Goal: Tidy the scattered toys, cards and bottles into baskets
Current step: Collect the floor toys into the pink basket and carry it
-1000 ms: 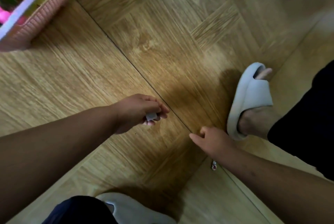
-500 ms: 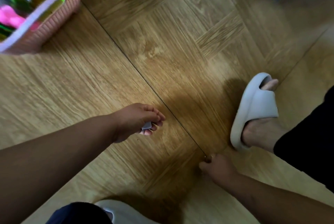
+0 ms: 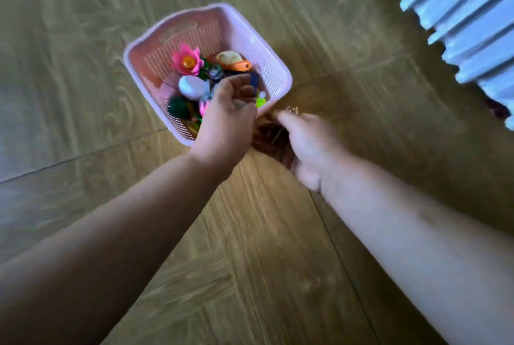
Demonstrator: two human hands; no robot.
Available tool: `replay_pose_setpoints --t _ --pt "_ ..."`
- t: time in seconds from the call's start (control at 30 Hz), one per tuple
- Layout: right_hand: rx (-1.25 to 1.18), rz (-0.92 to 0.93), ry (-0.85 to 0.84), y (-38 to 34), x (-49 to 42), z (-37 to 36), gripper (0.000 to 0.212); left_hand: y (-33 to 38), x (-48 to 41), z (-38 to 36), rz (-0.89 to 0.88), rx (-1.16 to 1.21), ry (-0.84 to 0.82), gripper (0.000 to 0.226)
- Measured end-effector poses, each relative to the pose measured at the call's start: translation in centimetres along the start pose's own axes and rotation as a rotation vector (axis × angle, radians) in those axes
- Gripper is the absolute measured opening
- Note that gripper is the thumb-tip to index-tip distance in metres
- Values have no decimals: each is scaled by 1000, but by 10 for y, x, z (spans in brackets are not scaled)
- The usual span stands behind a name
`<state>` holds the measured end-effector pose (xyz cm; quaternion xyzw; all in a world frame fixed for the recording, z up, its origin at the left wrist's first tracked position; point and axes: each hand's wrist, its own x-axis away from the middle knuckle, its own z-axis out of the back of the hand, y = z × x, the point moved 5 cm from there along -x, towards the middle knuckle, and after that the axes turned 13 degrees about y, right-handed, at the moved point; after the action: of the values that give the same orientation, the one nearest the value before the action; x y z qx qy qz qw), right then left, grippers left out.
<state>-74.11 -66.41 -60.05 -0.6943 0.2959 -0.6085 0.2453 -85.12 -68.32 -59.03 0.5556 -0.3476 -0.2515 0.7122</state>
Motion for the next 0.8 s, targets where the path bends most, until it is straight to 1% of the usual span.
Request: replay_pose_setpoints --t 0.07,0.1,0.13,0.23,0.3,0.37,0.4,0.47,0.5,0.53,0.6,0.63,0.67,0.7,0.73,0.8 --pt "-85 -3 -70 -19 -4 -28 17 10 -15 6 0 3 -37 43" --pt "-132 -11 -95 -27 -5 -37 14 10 -21 9 2 0 -49 48" --pt "-161 -20 -108 -31 -6 -42 12 7 -26 15 -16 -62 -26 55" --pt "-102 -11 -99 -29 -10 -42 14 -8 -42 39 -184 -466 199 71" --pt "5 6 -74 -20 -12 -32 14 -23 -46 52 -188 -575 323 78" --pt "124 17 -42 -8 -12 -18 15 -37 -42 59 -114 -627 405 83" --pt "155 16 -26 -3 -11 -11 13 -41 -39 60 -104 -635 431 83" --pt "178 8 -3 3 -10 -2 14 -41 -35 58 -102 -576 449 84" --pt "184 8 0 5 -10 0 15 -39 -34 61 -73 -534 465 85" --pt "189 7 3 7 -9 2 15 -41 -36 64 -8 -497 486 85" --pt "204 9 6 8 -8 1 13 -57 -44 75 242 -371 556 80" --pt "214 8 11 9 -8 2 13 -70 -44 78 416 -247 579 69" --pt "224 21 16 7 -6 2 13 -76 -43 77 559 -112 560 52" --pt "245 38 19 5 -5 2 13 -80 -40 72 659 -5 502 36" --pt "267 59 23 3 -4 2 14 -80 -36 67 714 59 448 28" --pt "299 148 57 -7 -3 6 14 -79 -31 58 741 119 406 28"
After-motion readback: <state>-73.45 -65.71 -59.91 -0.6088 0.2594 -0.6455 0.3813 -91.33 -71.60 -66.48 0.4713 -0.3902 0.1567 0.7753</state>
